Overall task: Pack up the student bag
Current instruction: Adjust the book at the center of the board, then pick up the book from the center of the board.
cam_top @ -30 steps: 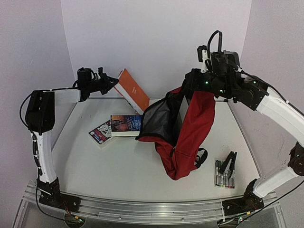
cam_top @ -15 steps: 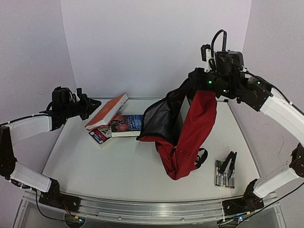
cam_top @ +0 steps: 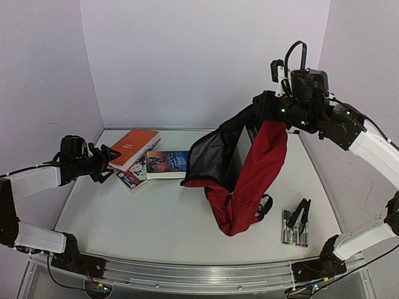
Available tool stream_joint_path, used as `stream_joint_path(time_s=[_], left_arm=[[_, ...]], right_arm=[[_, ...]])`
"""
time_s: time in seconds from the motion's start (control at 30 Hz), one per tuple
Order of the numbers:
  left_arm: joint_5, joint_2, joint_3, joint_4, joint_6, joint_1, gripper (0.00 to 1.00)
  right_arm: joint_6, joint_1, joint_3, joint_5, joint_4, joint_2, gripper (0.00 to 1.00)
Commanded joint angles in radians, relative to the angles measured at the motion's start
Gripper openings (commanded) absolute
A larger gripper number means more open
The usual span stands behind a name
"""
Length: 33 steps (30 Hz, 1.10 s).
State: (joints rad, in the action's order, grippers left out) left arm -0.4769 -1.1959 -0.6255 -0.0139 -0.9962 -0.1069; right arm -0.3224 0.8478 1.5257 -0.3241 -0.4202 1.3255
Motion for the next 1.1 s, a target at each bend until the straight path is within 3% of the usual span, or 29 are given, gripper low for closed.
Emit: stream_joint_path(time_s=[0.0,0.23,0.33,0.83,1.07], left_arm=[[0.008,-0.051,0.047,0.207,-0.034,0.101,0.87],[-0.015,-0.342,0.089,0.667,-0.162,0.197,0.89],[-0.001,-0.457,0.074,0.774,-0.181,0.199,0.88],[-0.029,-0.842,-0.016,1.099,-0.254,0.205,0.79],[-0.046,-0.903,-0.069,1.115,-0.232,0.204,0.59]], right_arm=[[-0.013,0.005,-0.01,-0.01,0.017,-0.042,0.0],[-0.012,0.006,-0.011,-0.005,0.017,-0.043,0.0],[-0.012,0.006,-0.011,-0.011,0.017,-0.045,0.0],[0.005,0.006,0.015,-0.031,0.01,-0.029,0.0],[0.011,0.005,0.031,-0.039,0.002,-0.012,0.0]])
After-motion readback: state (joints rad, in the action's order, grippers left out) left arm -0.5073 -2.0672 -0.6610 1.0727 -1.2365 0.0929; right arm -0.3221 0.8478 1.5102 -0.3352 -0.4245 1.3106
